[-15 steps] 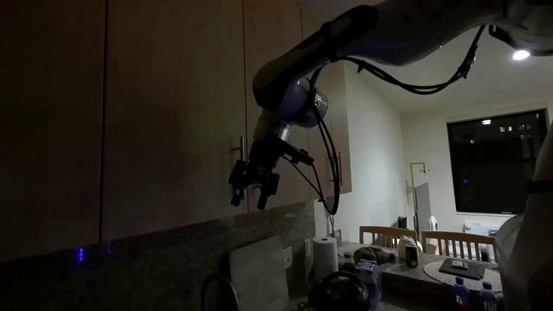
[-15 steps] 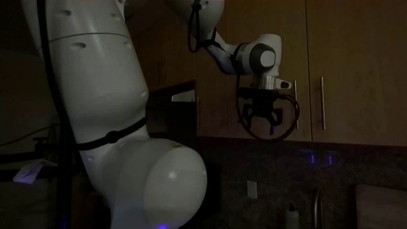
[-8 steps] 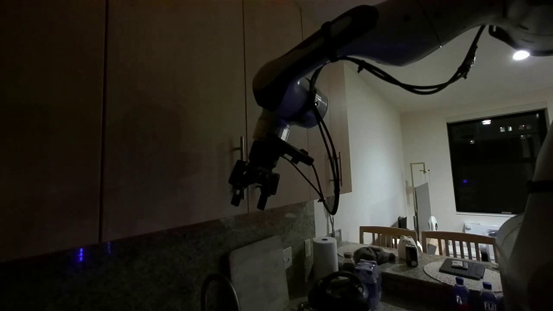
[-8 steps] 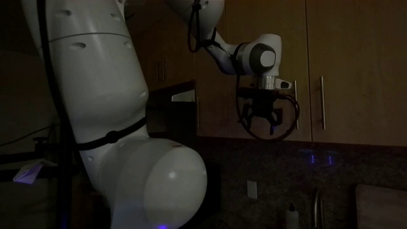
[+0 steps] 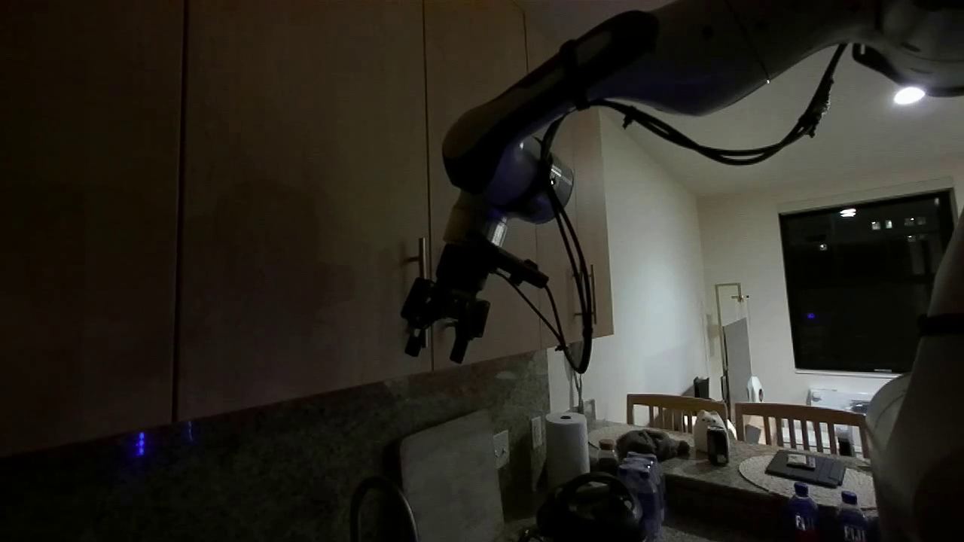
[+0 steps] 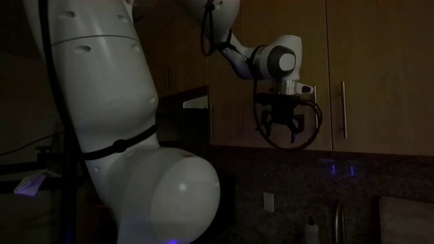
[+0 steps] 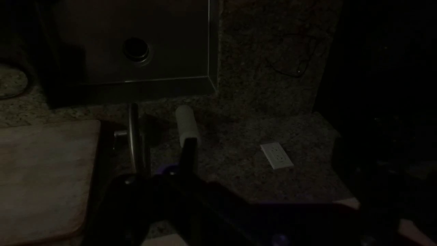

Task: Open the third cabinet door from the right

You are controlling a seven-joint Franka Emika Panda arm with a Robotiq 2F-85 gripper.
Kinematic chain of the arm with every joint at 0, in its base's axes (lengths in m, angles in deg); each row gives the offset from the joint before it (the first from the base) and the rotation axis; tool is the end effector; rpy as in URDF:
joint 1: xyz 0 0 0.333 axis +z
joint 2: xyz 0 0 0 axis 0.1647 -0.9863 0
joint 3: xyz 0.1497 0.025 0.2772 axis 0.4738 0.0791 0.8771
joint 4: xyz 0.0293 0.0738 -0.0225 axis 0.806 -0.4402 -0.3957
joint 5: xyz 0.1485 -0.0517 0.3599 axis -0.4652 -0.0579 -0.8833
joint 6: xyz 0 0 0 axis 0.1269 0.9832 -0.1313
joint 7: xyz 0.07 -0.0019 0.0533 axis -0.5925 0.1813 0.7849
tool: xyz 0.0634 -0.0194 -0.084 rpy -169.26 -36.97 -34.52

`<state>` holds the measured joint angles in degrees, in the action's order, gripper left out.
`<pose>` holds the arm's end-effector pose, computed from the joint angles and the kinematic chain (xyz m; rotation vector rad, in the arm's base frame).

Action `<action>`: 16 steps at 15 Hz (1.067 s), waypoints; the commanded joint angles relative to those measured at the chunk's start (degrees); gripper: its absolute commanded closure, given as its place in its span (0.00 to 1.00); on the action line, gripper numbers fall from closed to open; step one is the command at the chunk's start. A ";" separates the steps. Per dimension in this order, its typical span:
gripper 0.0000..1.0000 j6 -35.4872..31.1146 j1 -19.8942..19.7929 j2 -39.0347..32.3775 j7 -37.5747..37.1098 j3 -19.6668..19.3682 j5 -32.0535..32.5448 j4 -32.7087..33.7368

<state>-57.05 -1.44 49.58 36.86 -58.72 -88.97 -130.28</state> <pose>0.4641 0.0482 0.5353 -2.8625 -0.2284 -0.3594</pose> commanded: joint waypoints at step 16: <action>0.00 6.82 -8.89 -13.81 3.93 -4.07 6.41 24.74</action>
<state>-58.18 -8.11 38.90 37.64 -61.99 -85.61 -111.18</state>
